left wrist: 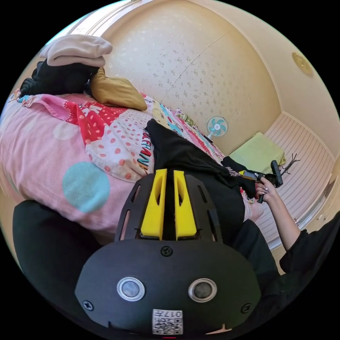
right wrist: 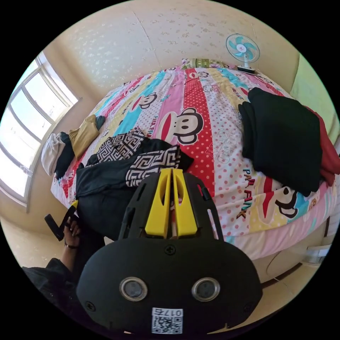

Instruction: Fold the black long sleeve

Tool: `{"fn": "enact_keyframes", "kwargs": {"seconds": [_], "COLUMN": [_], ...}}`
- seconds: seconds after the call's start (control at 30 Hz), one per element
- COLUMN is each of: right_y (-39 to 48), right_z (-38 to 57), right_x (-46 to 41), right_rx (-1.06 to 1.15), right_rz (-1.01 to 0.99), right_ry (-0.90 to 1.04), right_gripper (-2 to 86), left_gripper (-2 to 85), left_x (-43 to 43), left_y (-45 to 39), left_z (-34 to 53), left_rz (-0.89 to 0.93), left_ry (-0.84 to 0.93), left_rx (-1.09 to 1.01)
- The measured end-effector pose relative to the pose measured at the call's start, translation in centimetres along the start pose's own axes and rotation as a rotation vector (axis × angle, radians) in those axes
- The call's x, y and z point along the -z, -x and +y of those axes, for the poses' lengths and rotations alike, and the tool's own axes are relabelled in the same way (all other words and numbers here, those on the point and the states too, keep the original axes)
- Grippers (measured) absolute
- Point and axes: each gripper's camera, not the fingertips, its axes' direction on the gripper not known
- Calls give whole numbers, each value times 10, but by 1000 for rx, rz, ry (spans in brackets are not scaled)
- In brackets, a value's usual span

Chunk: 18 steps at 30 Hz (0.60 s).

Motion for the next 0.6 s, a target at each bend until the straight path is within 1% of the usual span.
{"fn": "enact_keyframes", "kwargs": {"seconds": [0.03, 0.1, 0.17, 0.2, 0.23, 0.27, 0.3, 0.33, 0.37, 0.4, 0.43, 0.5, 0.6], "right_y": [-10, -18, -17, -16, -14, -12, -10, -7, -3, -1, 4, 10, 15], "right_z": [7, 23, 51, 57, 70, 82, 88, 101, 107, 107, 105, 100, 76], "right_x": [-3, 5, 17, 16, 10, -1, -4, -1, 1, 1, 2, 20, 51], "right_rx": [-30, -20, 75, 100, 130, 137, 145, 157, 150, 152, 170, 184, 226], "right_rz": [8, -64, -206, -225, -222, -179, -161, -134, -109, -97, -97, -91, -57], "right_ry": [33, 27, 21, 40, 104, 175, 183, 111, 110, 145, 219, 165, 91], "right_gripper": [37, 68, 100, 101, 104, 104, 104, 95, 78, 65, 45, 30, 22], "left_gripper": [78, 109, 131, 146, 158, 163, 162, 153, 145, 95, 11, 2, -3], "left_x": [6, 20, 35, 37, 32, 29, 26, 25, 23, 17, 4, -3, 34], "left_y": [-3, -8, -14, -16, -16, -17, -21, -25, -27, -32, -39, -54, -85], "left_z": [-2, -3, 0, 2, 6, 9, 17, 24, 25, 22, 17, 6, -31], "left_rz": [13, 31, 12, -29, -53, -53, -58, -75, -87, -108, -92, -44, -103], "left_ry": [20, 45, 50, 97, 172, 195, 194, 176, 180, 236, 367, 488, 368], "left_rx": [22, 57, 60, 66, 57, 41, 2, -10, -10, -10, -21, -57, -149]}}
